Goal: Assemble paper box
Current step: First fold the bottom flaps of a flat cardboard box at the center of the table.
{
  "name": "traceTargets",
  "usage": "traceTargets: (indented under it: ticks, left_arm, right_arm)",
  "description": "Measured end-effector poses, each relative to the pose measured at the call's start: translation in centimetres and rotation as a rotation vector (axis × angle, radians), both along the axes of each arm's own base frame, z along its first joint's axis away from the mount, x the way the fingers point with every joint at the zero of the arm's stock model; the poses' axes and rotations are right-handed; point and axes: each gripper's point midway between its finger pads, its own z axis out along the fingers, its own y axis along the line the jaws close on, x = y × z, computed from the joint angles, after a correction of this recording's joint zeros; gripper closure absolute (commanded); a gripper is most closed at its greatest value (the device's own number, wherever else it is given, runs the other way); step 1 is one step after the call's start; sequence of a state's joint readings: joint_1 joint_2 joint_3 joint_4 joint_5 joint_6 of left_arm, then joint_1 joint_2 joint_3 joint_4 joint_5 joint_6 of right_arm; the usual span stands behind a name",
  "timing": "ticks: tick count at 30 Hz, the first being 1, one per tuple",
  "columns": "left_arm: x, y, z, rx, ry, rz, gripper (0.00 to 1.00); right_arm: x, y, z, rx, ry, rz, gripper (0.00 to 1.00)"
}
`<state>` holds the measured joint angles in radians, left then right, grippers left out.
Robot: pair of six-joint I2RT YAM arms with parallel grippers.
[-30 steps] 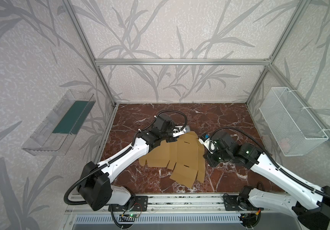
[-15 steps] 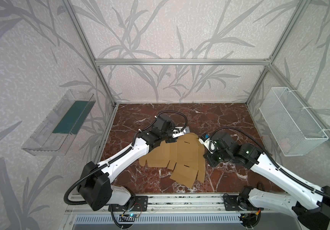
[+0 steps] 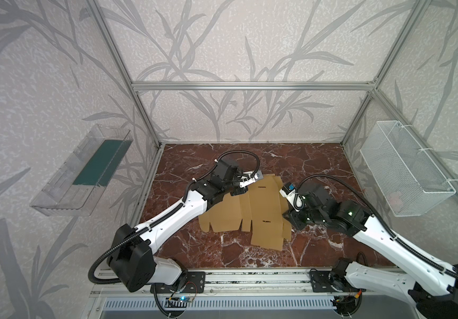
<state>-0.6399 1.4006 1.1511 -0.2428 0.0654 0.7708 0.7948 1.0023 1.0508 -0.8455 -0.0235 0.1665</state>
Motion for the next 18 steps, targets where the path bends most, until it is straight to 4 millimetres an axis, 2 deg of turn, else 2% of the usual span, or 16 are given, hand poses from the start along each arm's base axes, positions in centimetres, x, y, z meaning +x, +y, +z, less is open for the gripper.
traceTargets:
  ticks: [5, 9, 11, 14, 18]
  left_arm:
    - [1.9, -0.1, 3.9, -0.167, -0.018, 0.139, 1.0]
    - [2.9, 0.2, 5.5, -0.332, 0.007, 0.267, 1.0]
    - [3.2, 0.6, 5.7, -0.412, 0.033, 0.335, 1.0]
    - [3.0, 1.4, 5.4, -0.535, 0.089, 0.43, 1.0]
    - [1.0, 2.9, 3.2, -0.676, 0.174, 0.511, 1.0]
  right_arm:
    - [0.4, -1.6, 5.7, 0.115, -0.14, -0.096, 0.35]
    - [0.2, -3.0, 10.8, 0.247, -0.217, -0.178, 0.26]
    - [-0.1, -3.4, 13.2, 0.316, -0.235, -0.205, 0.22]
    - [-0.3, -3.3, 15.7, 0.401, -0.228, -0.229, 0.18]
    - [-0.3, -2.7, 16.5, 0.469, -0.171, -0.264, 0.1]
